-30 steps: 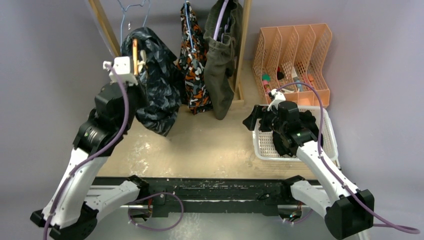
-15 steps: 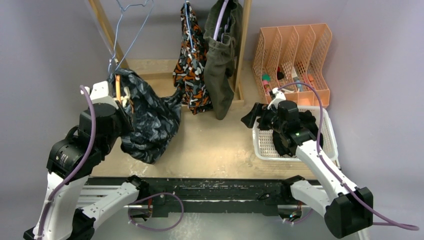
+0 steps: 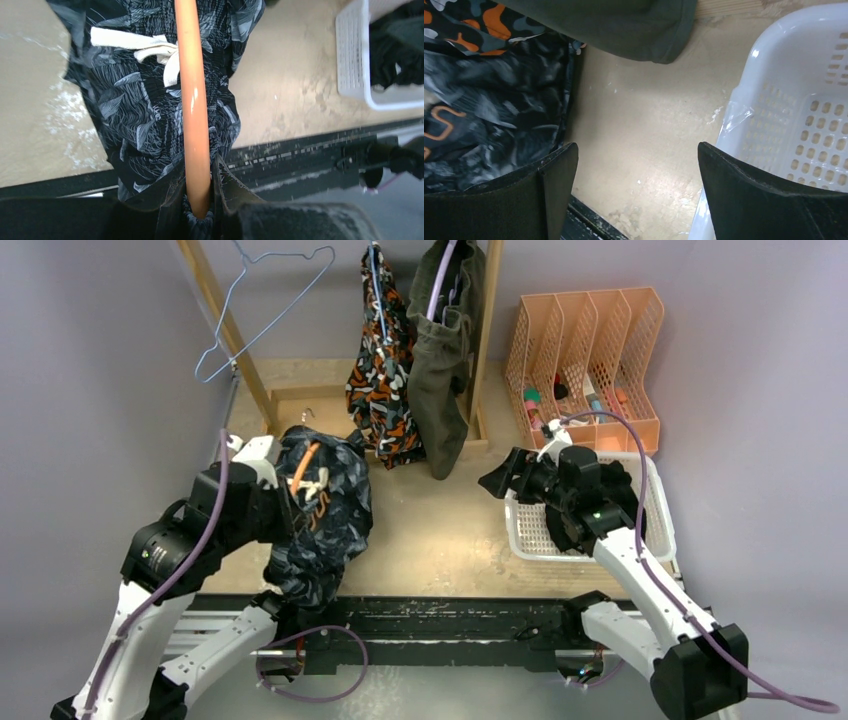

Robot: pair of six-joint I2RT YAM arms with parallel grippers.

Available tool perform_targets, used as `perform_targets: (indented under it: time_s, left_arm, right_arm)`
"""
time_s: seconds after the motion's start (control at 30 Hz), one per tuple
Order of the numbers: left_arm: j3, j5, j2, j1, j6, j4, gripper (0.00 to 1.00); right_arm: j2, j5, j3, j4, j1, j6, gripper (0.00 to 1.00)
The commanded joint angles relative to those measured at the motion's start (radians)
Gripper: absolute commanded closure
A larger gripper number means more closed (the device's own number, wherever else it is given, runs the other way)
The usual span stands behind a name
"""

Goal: Remove the shorts from the hanger
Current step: Pick up the hanger from the clothes rod.

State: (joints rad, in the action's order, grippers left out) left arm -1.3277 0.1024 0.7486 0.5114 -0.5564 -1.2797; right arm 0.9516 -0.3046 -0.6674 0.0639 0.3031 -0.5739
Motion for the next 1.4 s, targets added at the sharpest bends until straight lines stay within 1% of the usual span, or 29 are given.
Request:
perform_targets:
  time_s: [0.0, 0.17, 0.2, 0.3, 0.33, 0.43, 0.53, 0.73, 0.87, 0.93, 1.0, 1.07, 1.23, 1.37]
  left_arm:
    - [0.059, -0.177, -0.015, 0.0, 0.033, 0.075, 1.0]
    - [0.124, -0.211, -0.003, 0.001, 0.069, 0.077, 1.0]
    - [0.139, -0.226, -0.003, 0.0, 0.061, 0.101, 1.0]
    - [0.22, -0.331, -0.011, 0.001, 0.034, 0.21, 1.0]
    - [0.241, -0.334, -0.012, 0.001, 0.031, 0.22, 1.0]
    - [0.285, -0.318, -0.002, 0.001, 0.038, 0.192, 1.0]
    - [0.301, -0.337, -0.011, 0.001, 0.04, 0.183, 1.0]
    - [0.304, -0.425, -0.017, 0.001, 0.051, 0.18, 1.0]
    - [0.24, -0.48, -0.031, 0.001, 0.075, 0.198, 1.0]
    - [0.226, -0.53, -0.04, 0.001, 0.062, 0.237, 1.0]
    - [0.241, -0.595, -0.056, 0.001, 0.038, 0.294, 1.0]
    - [0.253, -0.629, -0.07, 0.001, 0.023, 0.325, 1.0]
    - [0.201, -0.667, -0.06, 0.001, 0.078, 0.266, 1.0]
    - [0.144, -0.716, -0.064, 0.001, 0.08, 0.295, 1.0]
  right_arm:
    - [-0.038, -0.042, 0.037, -0.05, 0.003, -0.06, 0.11]
    - [-0.037, -0.061, 0.045, -0.043, 0.003, -0.076, 0.11]
    - [-0.038, -0.061, 0.046, -0.043, 0.003, -0.077, 0.11]
    - [-0.04, -0.057, 0.053, -0.057, 0.003, -0.087, 0.11]
    - [-0.038, -0.058, 0.054, -0.06, 0.004, -0.09, 0.11]
    - [-0.033, -0.067, 0.058, -0.066, 0.004, -0.099, 0.11]
    - [-0.033, -0.071, 0.068, -0.076, 0.004, -0.106, 0.11]
    - [-0.027, -0.081, 0.095, -0.113, 0.003, -0.132, 0.11]
    - [-0.012, -0.097, 0.095, -0.132, 0.003, -0.135, 0.11]
    - [-0.004, -0.133, 0.087, -0.142, 0.004, -0.122, 0.1]
    - [0.002, -0.2, 0.078, -0.17, 0.002, -0.11, 0.1]
    - [-0.004, -0.262, 0.063, -0.192, 0.004, -0.076, 0.1]
    - [-0.071, -0.32, 0.035, -0.182, 0.004, 0.014, 0.11]
    - [-0.076, -0.407, 0.027, -0.202, 0.006, 0.033, 0.11]
